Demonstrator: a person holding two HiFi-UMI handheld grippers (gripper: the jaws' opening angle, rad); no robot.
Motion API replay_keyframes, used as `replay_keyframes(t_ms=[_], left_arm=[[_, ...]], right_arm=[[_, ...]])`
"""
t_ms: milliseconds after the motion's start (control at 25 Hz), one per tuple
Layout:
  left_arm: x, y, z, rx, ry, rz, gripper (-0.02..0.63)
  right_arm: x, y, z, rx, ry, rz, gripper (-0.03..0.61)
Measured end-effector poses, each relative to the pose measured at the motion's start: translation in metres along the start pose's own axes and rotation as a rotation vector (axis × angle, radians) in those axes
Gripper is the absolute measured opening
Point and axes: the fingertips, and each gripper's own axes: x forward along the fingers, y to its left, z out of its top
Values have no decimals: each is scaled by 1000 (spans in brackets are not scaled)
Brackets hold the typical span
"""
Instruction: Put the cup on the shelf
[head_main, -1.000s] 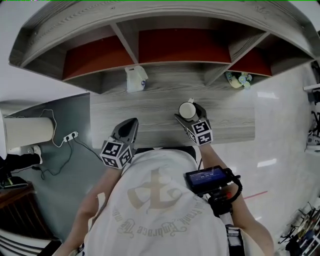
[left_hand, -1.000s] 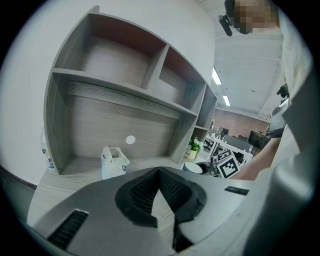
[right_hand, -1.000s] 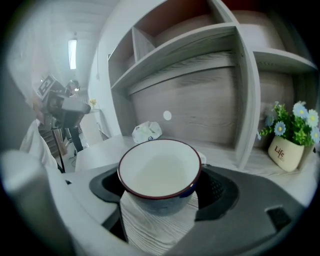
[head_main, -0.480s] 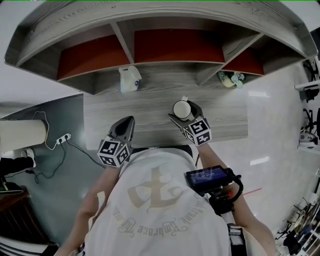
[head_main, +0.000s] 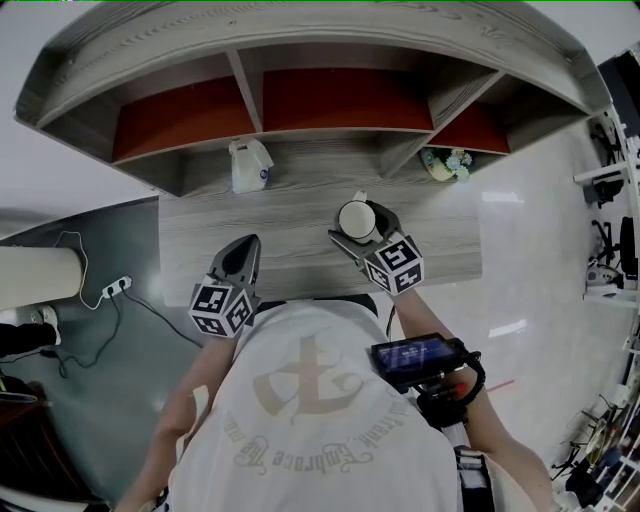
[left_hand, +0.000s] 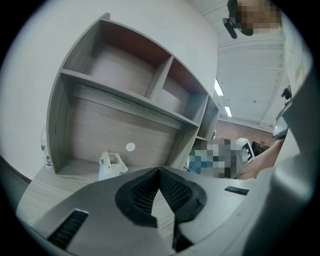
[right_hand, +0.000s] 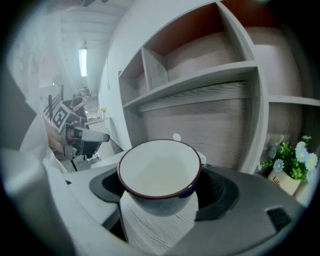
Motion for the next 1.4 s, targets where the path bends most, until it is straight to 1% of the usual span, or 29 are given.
replay_keyframes(t_ms=[200, 480, 720, 880, 1160, 1400], left_arm=[[-6, -5, 2, -9, -28, 9, 2], [-21, -12, 1, -12, -41, 15, 2], [-26, -17, 3, -6, -50, 8, 2], [-27, -22, 4, -3, -54, -1, 2], [-29, -27, 9, 14, -61, -4, 2], [-32, -32, 13, 29, -66, -9, 2]], right_arm=[[-13, 5, 19, 6, -22, 32, 407], [-31, 19, 40, -25, -26, 71, 407], [-42, 28, 67, -57, -43, 112, 407], [-48, 31, 86, -101, -53, 138, 407], [-51, 40, 115, -198, -62, 216, 407], [-50, 39, 142, -229, -85, 256, 407]])
